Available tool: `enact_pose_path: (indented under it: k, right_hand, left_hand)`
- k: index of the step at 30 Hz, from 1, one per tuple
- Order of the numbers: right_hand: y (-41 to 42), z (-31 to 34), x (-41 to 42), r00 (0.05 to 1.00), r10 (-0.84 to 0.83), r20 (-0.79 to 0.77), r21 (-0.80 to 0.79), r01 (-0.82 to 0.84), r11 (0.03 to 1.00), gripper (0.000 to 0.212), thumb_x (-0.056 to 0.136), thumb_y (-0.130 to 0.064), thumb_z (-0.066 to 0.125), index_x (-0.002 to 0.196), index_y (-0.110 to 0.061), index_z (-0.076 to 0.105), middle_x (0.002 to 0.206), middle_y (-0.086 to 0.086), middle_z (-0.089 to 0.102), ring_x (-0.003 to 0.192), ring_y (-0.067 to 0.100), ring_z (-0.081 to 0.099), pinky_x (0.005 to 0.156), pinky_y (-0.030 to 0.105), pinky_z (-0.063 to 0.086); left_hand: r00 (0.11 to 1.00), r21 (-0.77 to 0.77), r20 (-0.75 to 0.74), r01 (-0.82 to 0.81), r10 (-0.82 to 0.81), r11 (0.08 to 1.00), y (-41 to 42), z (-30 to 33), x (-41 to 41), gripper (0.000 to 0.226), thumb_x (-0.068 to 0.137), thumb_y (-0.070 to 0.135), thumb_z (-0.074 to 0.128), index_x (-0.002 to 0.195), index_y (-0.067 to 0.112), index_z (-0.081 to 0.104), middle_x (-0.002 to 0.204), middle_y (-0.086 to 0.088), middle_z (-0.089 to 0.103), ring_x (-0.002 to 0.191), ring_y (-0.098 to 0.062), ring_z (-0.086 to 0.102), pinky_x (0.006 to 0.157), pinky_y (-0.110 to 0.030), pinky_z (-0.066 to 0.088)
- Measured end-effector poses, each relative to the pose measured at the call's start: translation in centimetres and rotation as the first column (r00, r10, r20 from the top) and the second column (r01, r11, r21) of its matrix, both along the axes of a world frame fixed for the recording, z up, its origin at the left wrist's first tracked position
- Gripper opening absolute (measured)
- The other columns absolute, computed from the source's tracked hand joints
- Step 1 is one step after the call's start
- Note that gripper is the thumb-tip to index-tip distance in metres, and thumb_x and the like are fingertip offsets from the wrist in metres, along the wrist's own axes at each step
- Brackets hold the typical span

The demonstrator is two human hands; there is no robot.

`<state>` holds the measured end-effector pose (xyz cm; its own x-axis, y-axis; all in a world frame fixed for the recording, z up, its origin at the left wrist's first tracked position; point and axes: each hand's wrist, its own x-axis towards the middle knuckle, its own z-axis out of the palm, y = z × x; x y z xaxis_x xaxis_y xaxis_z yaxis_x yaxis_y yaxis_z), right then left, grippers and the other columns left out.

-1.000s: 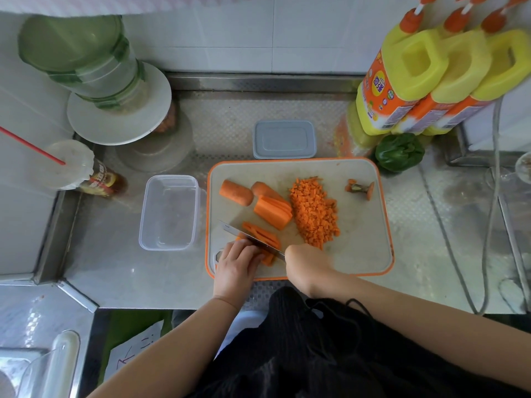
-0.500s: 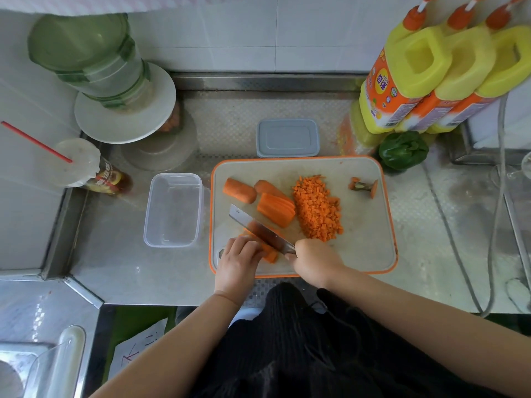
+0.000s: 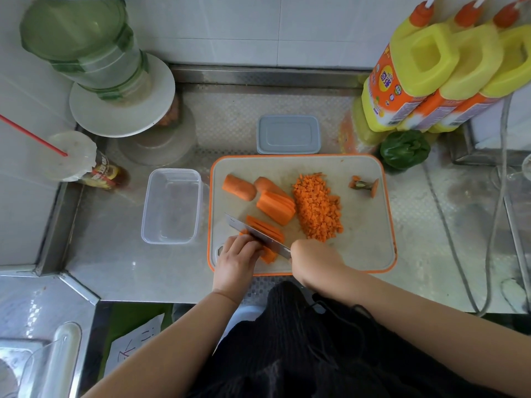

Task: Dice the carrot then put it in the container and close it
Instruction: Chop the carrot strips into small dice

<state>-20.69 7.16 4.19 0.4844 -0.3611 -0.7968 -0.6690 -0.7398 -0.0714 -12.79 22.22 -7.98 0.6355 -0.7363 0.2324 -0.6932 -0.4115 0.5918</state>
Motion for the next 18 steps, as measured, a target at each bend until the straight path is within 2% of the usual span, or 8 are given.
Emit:
enact_pose_path:
  k: [2,4,8,11,13,16,18]
  right_hand:
    - [0.1,-0.3,0.3,1.000,-0.002,-0.006,-0.011,0.002,1.000,0.019,0.086,0.009,0.049,0.076,-0.008,0.052,0.070,0.003,0.047,0.062,0.021,0.047,0.056,0.030,0.039]
    - [0.5,-1.0,0.2,1.000,-0.024,0.016,-0.014,0.025,1.000,0.025,0.085,0.009,0.047,0.069,-0.011,0.047,0.068,0.003,0.048,0.059,0.020,0.047,0.054,0.029,0.039]
    - [1.2,-2.9,-0.9,0.993,-0.044,0.106,0.001,0.044,0.999,0.016,0.093,-0.006,0.049,0.081,-0.012,0.057,0.079,0.004,0.062,0.071,0.024,0.060,0.054,0.030,0.039]
    - [0.4,-3.2,-0.9,0.983,-0.120,0.140,0.078,0.110,0.991,0.015,0.098,-0.022,0.048,0.085,-0.015,0.052,0.082,0.002,0.056,0.079,0.026,0.059,0.061,0.032,0.041]
    - [-0.4,-3.0,-0.6,0.979,-0.162,0.127,0.144,0.144,0.979,0.022,0.098,-0.034,0.049,0.087,-0.014,0.050,0.081,0.003,0.054,0.081,0.027,0.058,0.062,0.033,0.041]
    - [-1.0,-2.8,-0.6,0.979,-0.160,0.127,0.174,0.137,0.975,0.028,0.098,-0.039,0.047,0.087,-0.014,0.049,0.079,0.001,0.053,0.078,0.024,0.056,0.056,0.030,0.036]
    - [-0.9,-2.5,-0.7,0.977,-0.163,0.136,0.162,0.141,0.977,0.028,0.099,-0.039,0.046,0.090,-0.012,0.052,0.082,0.003,0.055,0.078,0.024,0.056,0.059,0.031,0.038]
  left_hand:
    - [1.000,-0.004,0.010,0.007,-0.007,1.000,0.0,-0.3,0.0,0.024,0.091,0.025,0.055,0.084,0.011,0.073,0.092,-0.001,0.065,0.089,-0.021,0.051,0.078,-0.030,0.043]
    - [1.000,-0.010,0.021,0.014,-0.014,1.000,0.1,-0.4,0.0,0.024,0.091,0.024,0.055,0.085,0.010,0.073,0.092,-0.003,0.065,0.090,-0.021,0.050,0.078,-0.031,0.043]
    - [0.998,-0.015,0.052,0.032,-0.031,0.999,0.0,-0.2,0.0,0.021,0.090,0.023,0.057,0.085,0.009,0.072,0.092,-0.003,0.064,0.090,-0.021,0.050,0.077,-0.030,0.042]
    - [0.993,-0.013,0.095,0.067,-0.066,0.998,0.3,-0.2,0.3,0.015,0.089,0.017,0.058,0.088,0.009,0.071,0.096,-0.002,0.062,0.090,-0.022,0.051,0.078,-0.029,0.042]
    - [0.987,-0.007,0.119,0.110,-0.108,0.994,0.9,-0.4,0.6,0.012,0.087,0.011,0.061,0.094,0.010,0.071,0.099,-0.002,0.062,0.092,-0.022,0.052,0.081,-0.029,0.044]
    - [0.973,0.003,0.157,0.172,-0.170,0.985,1.3,-0.4,1.1,0.013,0.088,0.016,0.062,0.101,0.015,0.065,0.099,-0.004,0.065,0.093,-0.022,0.054,0.082,-0.031,0.048]
    - [0.965,0.002,0.171,0.200,-0.197,0.980,1.3,-0.4,1.4,0.014,0.090,0.022,0.063,0.103,0.018,0.057,0.097,-0.003,0.064,0.091,-0.022,0.054,0.077,-0.032,0.050]
